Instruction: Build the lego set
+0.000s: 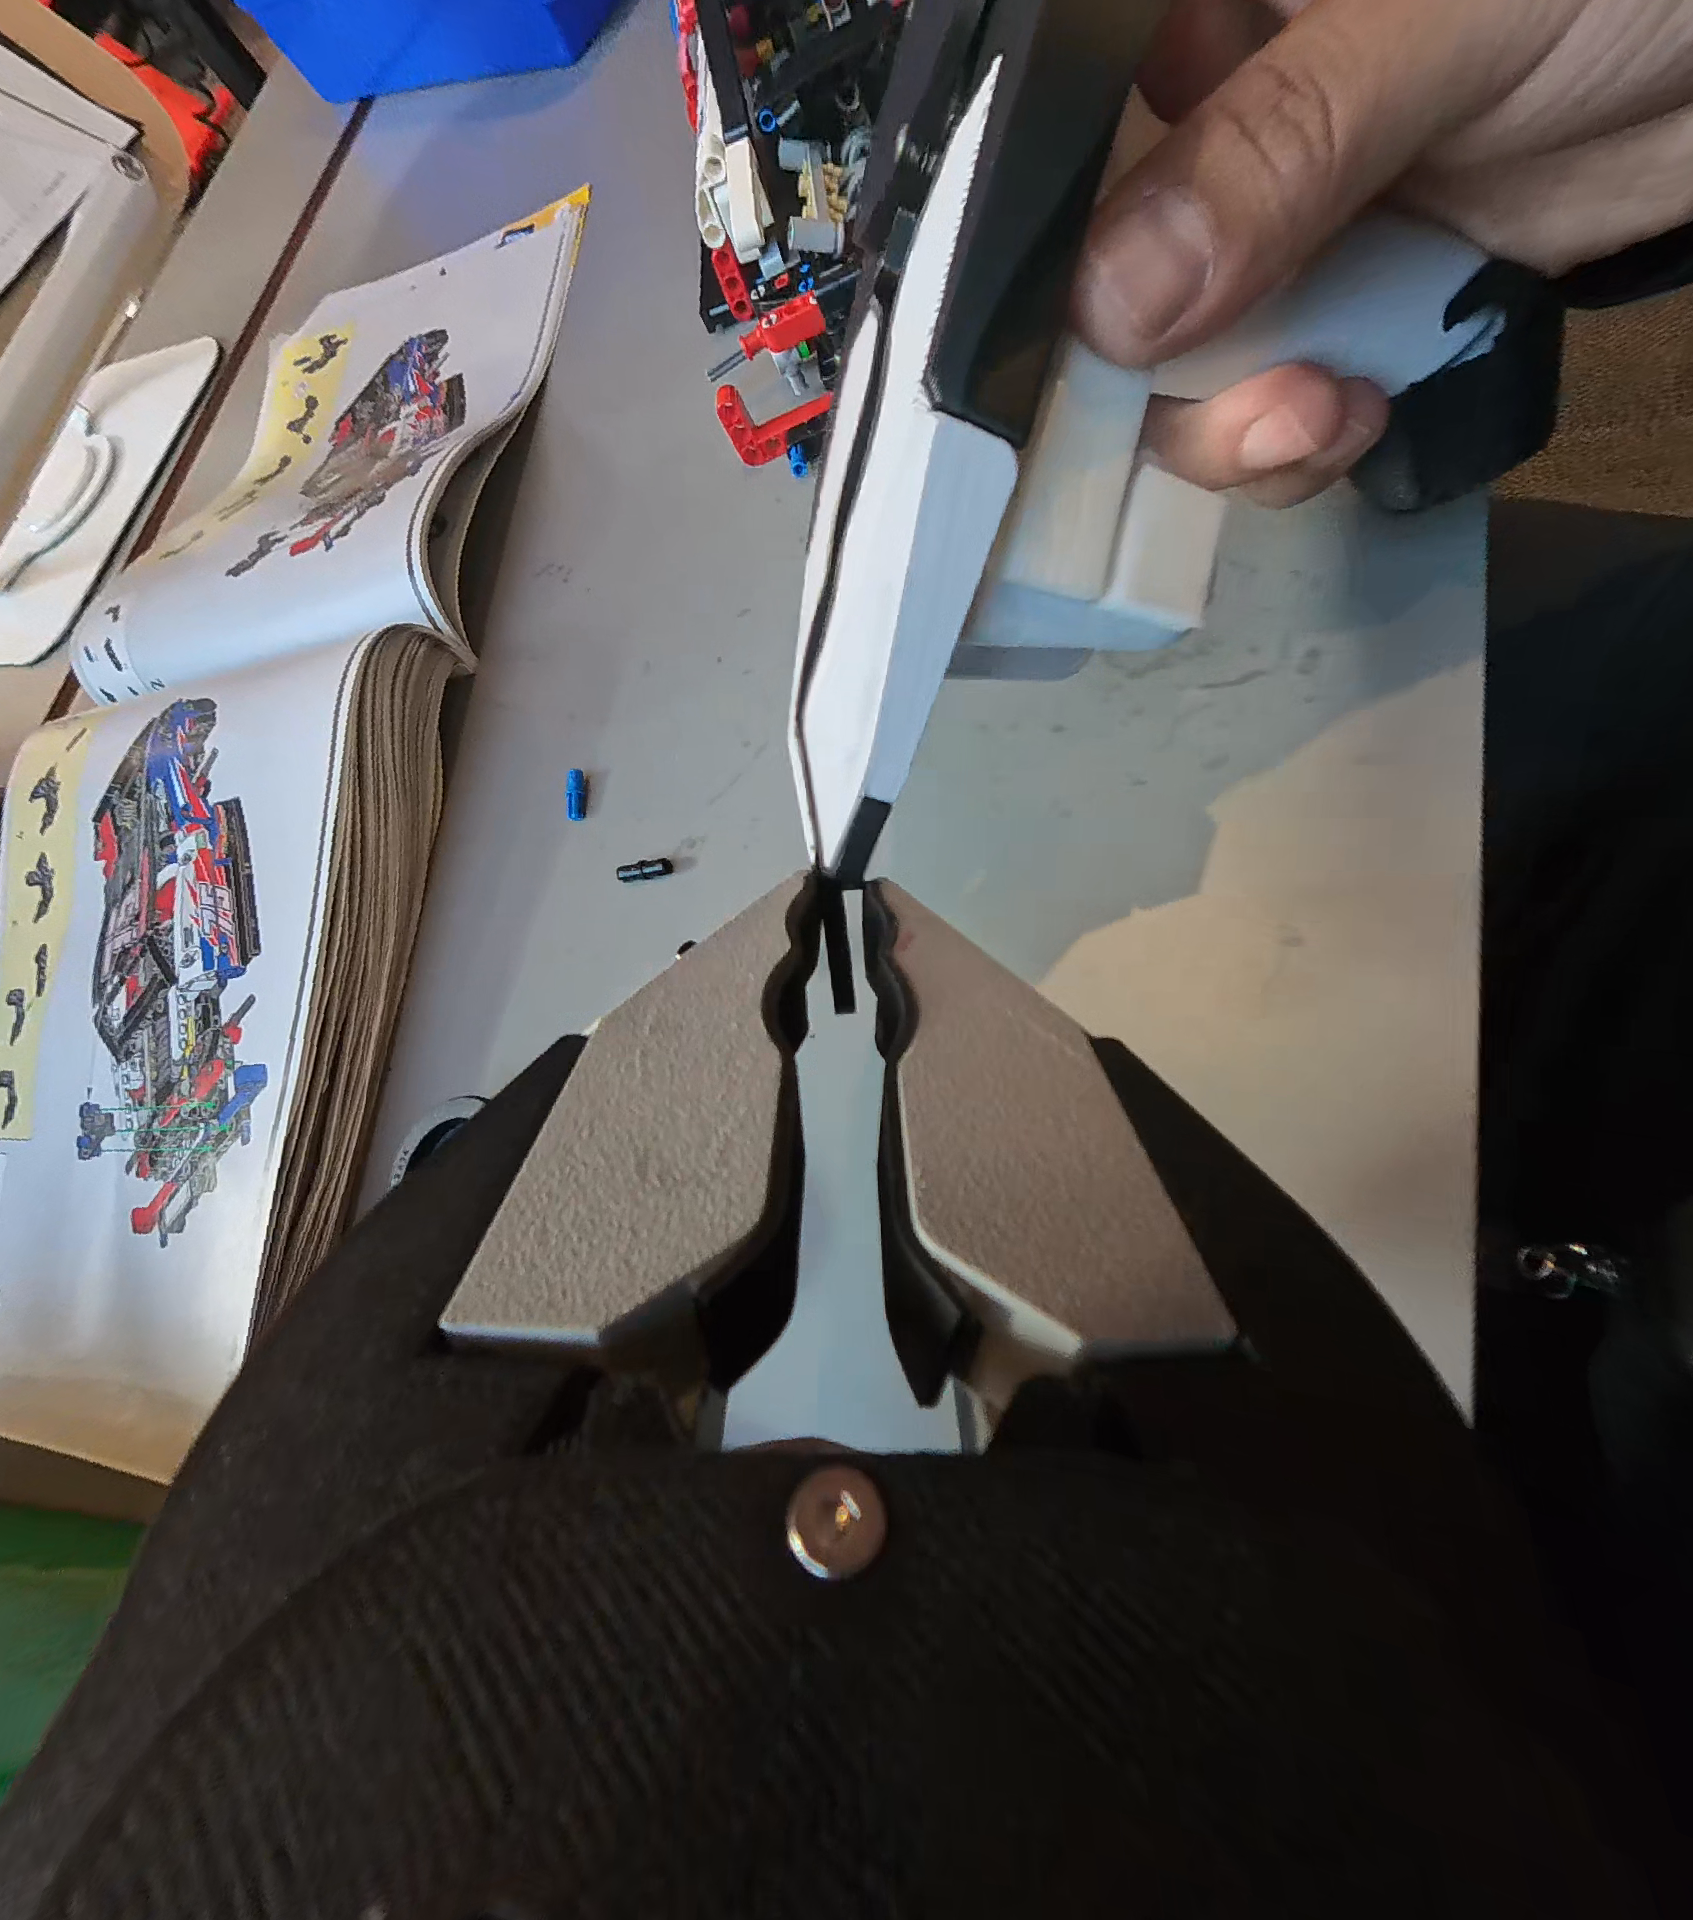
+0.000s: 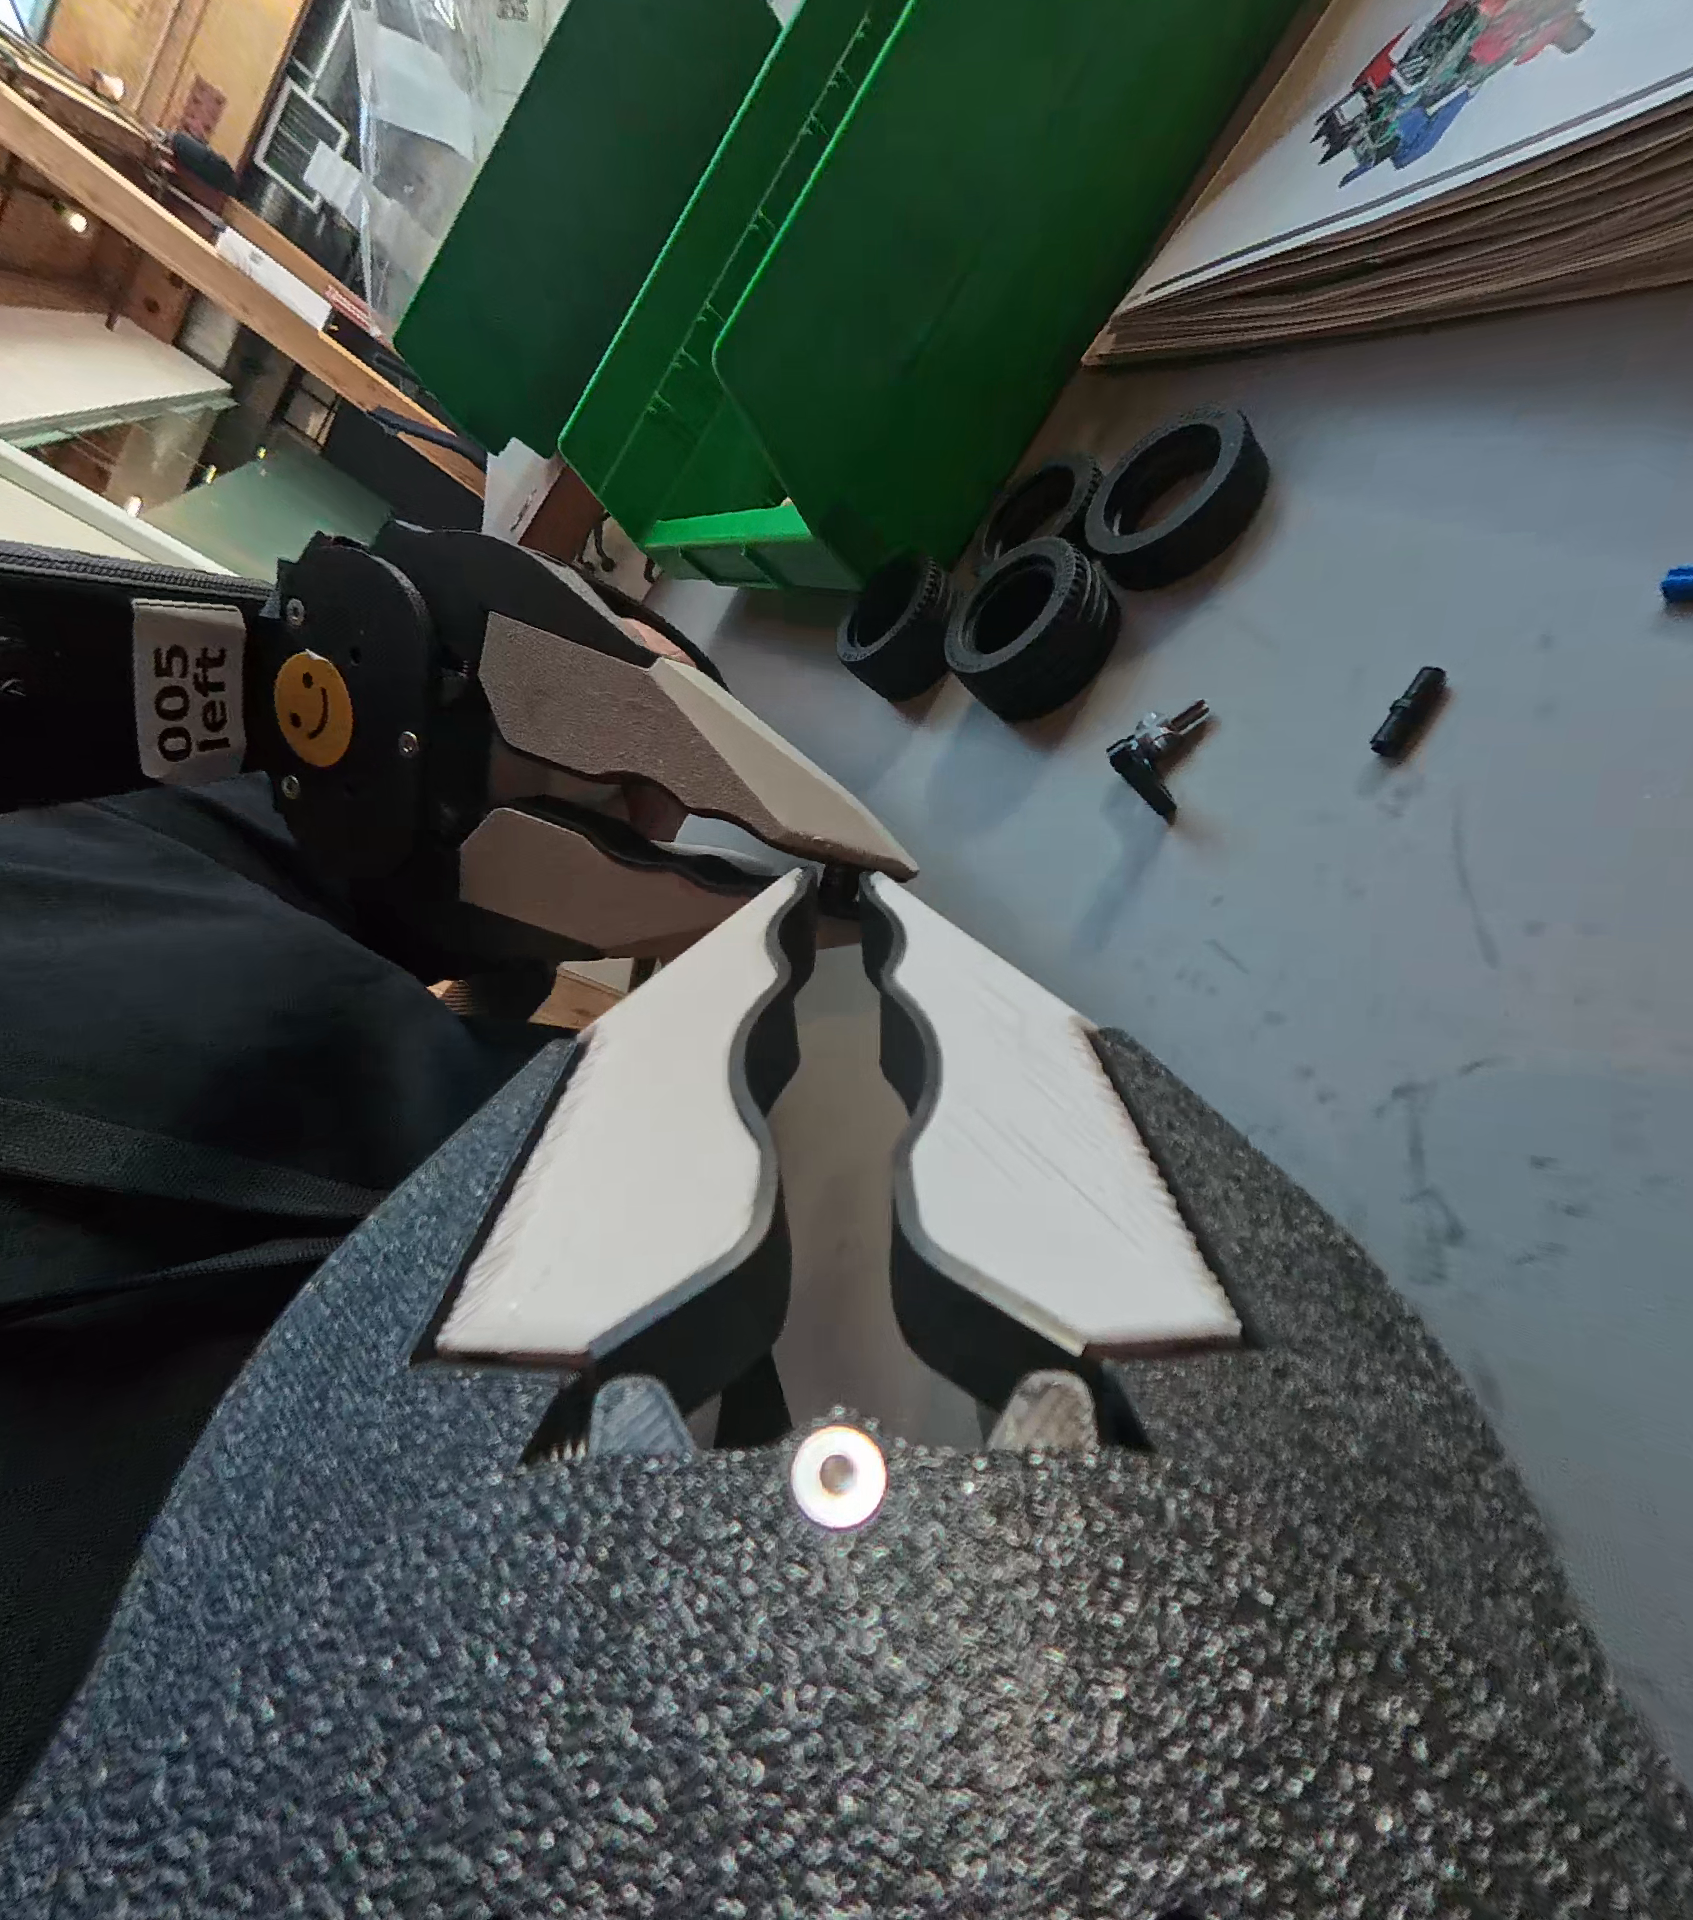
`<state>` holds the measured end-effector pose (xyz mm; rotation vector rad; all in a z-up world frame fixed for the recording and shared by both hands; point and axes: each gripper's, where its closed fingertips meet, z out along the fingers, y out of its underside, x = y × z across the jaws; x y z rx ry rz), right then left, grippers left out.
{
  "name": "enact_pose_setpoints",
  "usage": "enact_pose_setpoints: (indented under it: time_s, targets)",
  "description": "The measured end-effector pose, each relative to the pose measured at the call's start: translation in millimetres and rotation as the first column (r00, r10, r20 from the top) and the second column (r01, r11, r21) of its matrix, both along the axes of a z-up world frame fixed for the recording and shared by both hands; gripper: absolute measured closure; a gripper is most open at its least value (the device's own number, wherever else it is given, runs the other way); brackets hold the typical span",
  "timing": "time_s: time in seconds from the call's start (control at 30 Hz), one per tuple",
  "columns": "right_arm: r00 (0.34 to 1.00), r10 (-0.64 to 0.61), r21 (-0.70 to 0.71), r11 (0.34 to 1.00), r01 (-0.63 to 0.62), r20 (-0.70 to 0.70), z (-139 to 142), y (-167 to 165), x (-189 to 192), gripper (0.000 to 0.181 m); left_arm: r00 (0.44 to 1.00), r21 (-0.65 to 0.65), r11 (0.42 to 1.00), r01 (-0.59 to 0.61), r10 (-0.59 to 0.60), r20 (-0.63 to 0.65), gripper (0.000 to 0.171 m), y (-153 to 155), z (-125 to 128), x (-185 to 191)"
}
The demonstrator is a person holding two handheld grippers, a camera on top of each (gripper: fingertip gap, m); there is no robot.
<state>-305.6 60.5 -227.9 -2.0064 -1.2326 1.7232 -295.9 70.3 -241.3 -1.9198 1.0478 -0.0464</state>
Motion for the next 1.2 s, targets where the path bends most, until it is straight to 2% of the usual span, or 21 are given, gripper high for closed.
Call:
enact_pose_setpoints:
  time_s: [0.13,0.37,0.43,0.57,0.63,0.73,0.87,0.93,1.13,1.2]
  targets:
    - [0.999,-0.028,0.054,0.998,0.025,0.042,-7,6,0,0.175,0.999,-0.066,0.998,-0.02,0.023,0.041,0.166,-1,-11,-6]
    - [0.996,-0.033,-0.009,0.999,0.034,0.083,-17,12,-4,0.175,0.995,-0.122,0.992,-0.028,0.04,0.093,0.169,1,-22,-18]
    - [0.994,-0.044,0.037,0.998,0.041,0.099,-22,17,-5,0.176,0.994,-0.133,0.991,-0.024,0.037,0.098,0.17,2,-23,-21]
    - [0.988,-0.039,0.243,0.97,0.002,0.146,-30,24,-4,0.172,0.99,-0.226,0.974,-0.024,0.054,0.128,0.17,2,-29,-25]
    - [0.982,-0.043,0.412,0.91,-0.037,0.185,-35,35,0,0.162,0.988,-0.275,0.961,-0.024,0.064,0.138,0.17,3,-34,-26]
    - [0.971,0.023,0.61,0.774,-0.169,0.239,-39,35,3,0.154,0.991,-0.328,0.945,-0.006,0.049,0.122,0.17,0,-43,-27]
    - [0.939,0.135,0.794,0.505,-0.339,0.315,-49,18,0,0.15,0.994,-0.328,0.944,0.041,-0.006,0.106,0.17,-3,-46,-23]
    - [0.924,0.164,0.826,0.414,-0.382,0.345,-54,13,-3,0.155,0.996,-0.328,0.943,0.056,-0.027,0.091,0.17,-4,-46,-23]
    - [0.926,0.2,0.836,0.4,-0.376,0.321,-48,6,-15,0.16,0.995,-0.316,0.943,0.1,-0.098,0.022,0.17,-8,-46,-20]
    - [0.91,0.215,0.819,0.396,-0.414,0.356,-56,3,-14,0.177,0.995,-0.315,0.944,0.096,-0.094,0.023,0.17,-7,-46,-18]
